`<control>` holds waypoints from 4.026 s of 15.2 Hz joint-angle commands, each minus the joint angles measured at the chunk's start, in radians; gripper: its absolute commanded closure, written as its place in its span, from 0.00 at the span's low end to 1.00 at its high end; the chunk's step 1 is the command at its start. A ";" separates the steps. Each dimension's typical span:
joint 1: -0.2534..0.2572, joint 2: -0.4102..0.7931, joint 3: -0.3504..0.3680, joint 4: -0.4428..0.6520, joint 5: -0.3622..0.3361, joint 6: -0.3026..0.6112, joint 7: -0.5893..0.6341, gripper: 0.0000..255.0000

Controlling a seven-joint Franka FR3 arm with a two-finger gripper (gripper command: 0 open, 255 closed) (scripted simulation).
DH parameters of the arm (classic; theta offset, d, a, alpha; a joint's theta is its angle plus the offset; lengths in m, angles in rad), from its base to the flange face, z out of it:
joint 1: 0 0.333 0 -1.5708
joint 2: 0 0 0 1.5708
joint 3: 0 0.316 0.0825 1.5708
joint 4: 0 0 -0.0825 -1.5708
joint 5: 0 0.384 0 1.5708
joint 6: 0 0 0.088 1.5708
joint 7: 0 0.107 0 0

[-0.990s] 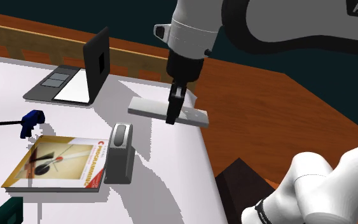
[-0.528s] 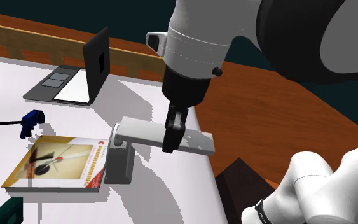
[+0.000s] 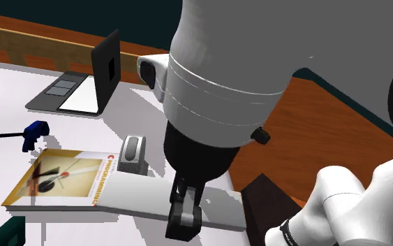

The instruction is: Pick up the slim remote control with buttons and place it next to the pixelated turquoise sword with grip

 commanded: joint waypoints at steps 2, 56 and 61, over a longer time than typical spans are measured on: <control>0.024 0.033 0.055 0.032 -0.003 0.001 0.083 1.00; 0.173 0.413 0.260 -0.174 -0.235 0.511 0.529 1.00; 0.183 0.455 0.250 -0.201 -0.274 0.569 0.557 1.00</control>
